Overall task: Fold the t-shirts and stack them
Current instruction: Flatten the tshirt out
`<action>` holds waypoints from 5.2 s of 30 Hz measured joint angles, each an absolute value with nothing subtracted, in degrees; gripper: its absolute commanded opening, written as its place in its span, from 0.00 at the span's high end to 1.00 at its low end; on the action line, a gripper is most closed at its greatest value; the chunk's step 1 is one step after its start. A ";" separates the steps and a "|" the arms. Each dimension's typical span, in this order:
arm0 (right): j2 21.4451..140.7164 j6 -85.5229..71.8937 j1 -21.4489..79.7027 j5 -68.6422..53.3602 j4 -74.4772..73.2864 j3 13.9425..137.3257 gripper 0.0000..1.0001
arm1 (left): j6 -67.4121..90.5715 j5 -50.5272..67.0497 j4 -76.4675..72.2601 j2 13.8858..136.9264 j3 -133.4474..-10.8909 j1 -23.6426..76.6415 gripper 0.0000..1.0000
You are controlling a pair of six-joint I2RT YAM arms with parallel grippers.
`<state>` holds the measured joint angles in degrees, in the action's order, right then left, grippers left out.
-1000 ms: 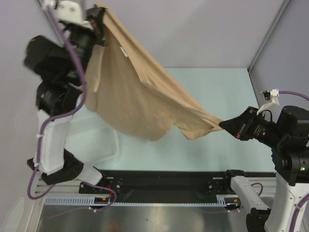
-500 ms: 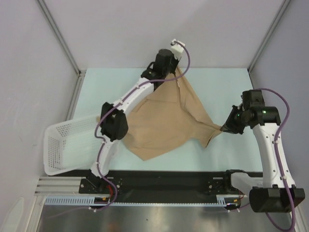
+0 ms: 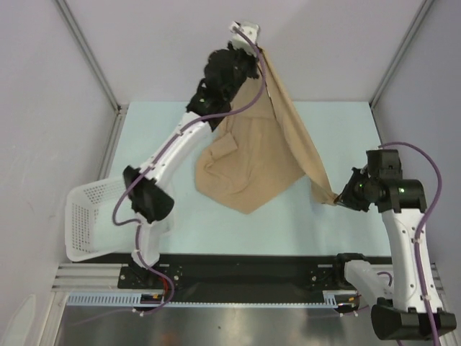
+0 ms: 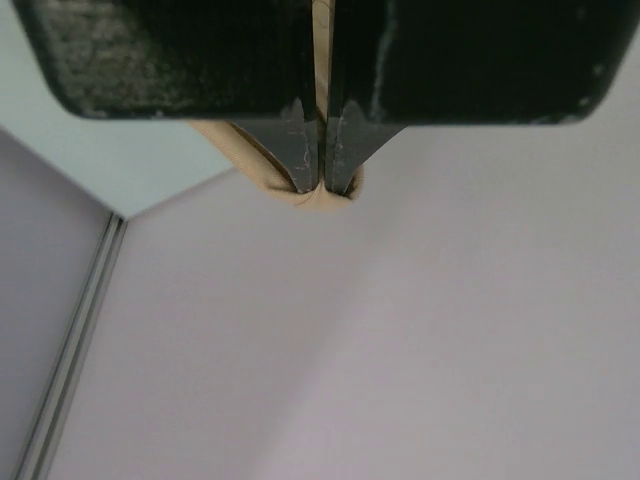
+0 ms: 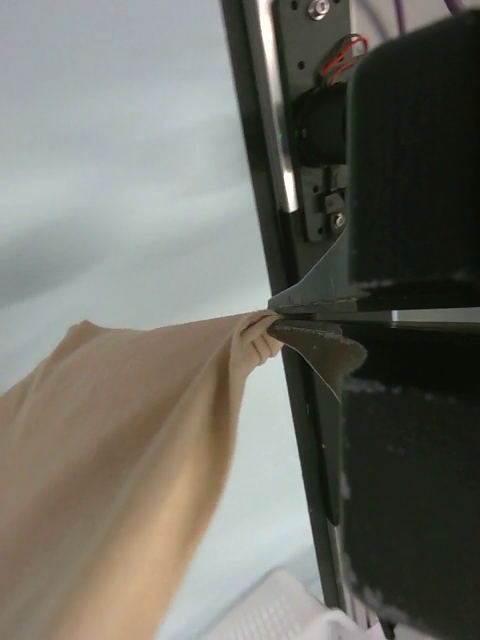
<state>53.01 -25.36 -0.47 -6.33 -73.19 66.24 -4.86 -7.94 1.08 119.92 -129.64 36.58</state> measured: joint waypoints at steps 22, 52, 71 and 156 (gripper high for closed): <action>40.71 -19.40 1.08 -26.00 -75.64 98.02 1.00 | -9.98 -8.64 -2.04 75.79 -121.97 36.62 1.00; 53.49 -28.77 1.15 -4.58 -76.60 54.24 0.26 | 0.16 -4.32 9.32 138.50 -126.50 36.73 0.00; 85.08 -26.70 7.20 -7.86 -54.78 60.16 0.18 | 20.82 8.27 32.51 75.00 -67.16 39.77 0.19; 83.50 -22.37 14.20 12.36 -56.62 80.01 0.06 | 23.73 -10.55 44.07 99.31 -79.96 24.21 0.47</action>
<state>83.50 -22.37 14.20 12.36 -56.62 80.01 23.73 -10.55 44.07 99.31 -79.96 24.21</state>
